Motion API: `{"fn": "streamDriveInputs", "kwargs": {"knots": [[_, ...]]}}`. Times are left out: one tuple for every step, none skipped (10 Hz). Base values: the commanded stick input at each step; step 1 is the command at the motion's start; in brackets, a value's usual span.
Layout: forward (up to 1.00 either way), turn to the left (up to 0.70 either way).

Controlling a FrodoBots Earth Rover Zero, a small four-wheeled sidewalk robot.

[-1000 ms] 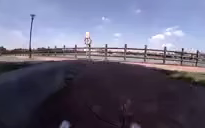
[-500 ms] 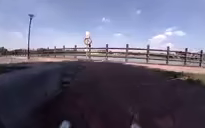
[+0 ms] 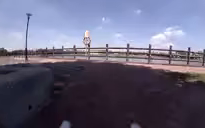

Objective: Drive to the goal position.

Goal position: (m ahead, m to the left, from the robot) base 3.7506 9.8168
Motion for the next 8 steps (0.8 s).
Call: {"fn": "streamDriveInputs", "kwargs": {"knots": [[0.70,0.00],[0.70,0.00],[0.70,0.00],[0.70,0.00],[0.70,0.00],[0.70,0.00],[0.70,0.00],[0.70,0.00]]}}
